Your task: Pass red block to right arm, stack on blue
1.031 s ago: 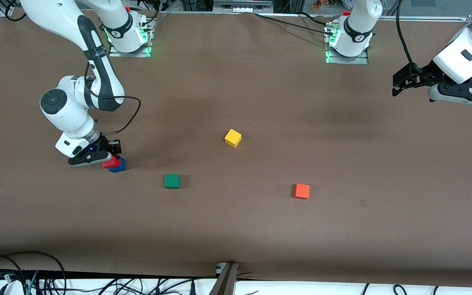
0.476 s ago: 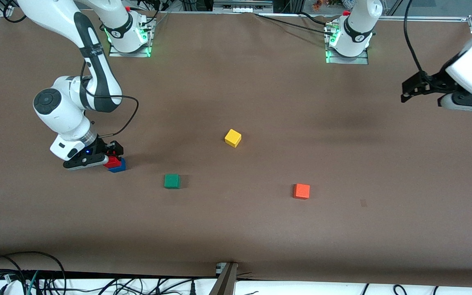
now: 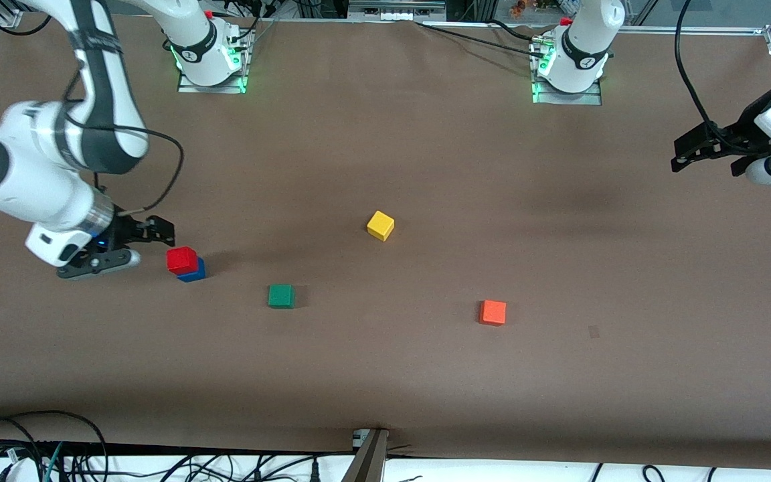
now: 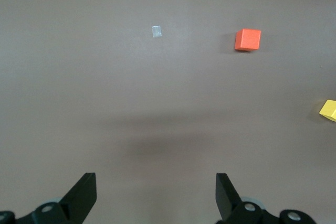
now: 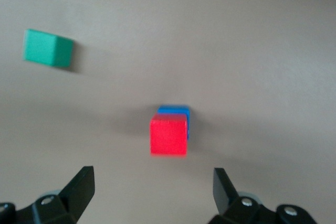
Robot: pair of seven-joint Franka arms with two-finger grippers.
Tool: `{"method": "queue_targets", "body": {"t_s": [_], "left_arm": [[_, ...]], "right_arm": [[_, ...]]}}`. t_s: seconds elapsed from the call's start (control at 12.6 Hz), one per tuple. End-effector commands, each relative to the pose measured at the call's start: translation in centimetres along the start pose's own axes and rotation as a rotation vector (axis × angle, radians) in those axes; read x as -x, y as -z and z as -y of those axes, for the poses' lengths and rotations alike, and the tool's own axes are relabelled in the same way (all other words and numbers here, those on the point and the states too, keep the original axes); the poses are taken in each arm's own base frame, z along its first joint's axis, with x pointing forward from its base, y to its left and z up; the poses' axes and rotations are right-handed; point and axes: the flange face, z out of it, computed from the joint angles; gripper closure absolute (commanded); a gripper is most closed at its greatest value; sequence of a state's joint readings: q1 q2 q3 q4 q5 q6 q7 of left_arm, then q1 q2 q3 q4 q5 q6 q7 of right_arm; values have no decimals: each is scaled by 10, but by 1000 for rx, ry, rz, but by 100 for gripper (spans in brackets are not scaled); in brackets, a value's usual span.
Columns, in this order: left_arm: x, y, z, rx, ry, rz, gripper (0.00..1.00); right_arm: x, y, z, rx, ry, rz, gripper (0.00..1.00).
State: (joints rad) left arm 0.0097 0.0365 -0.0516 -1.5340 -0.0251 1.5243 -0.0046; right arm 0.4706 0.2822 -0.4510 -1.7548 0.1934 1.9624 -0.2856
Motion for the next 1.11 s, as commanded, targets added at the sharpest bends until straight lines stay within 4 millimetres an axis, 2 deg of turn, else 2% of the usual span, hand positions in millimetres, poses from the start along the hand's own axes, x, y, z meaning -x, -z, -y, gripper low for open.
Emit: {"method": "queue_targets", "body": {"t_s": [0.0,0.08,0.24,0.48,0.56,0.79,0.87,1.03], "left_arm": [[-1,3,-1,-2,5,9,0],[-1,3,1,-2,8,9,0],[-1,2,6,-1,13,10,0],[-2,5,4,-1,8,3,0],[-1,5,5,-1,11,4,0],[-1,5,7,0,14,4,0],[-1,5,7,0,15,4,0],[-1,5,8,0,15,4,0]], "right_arm": [[-2,50,3,-8,5,81,0],[1,63,6,-14,9,113,0],[14,92,-2,-24,-7,192,0],[32,129,6,-38,11,232,0],[39,137,-1,-56,8,224,0],[67,159,4,-10,-11,207,0],[79,169,-8,7,-32,195,0],[100,195,-16,7,-53,145,0]]}}
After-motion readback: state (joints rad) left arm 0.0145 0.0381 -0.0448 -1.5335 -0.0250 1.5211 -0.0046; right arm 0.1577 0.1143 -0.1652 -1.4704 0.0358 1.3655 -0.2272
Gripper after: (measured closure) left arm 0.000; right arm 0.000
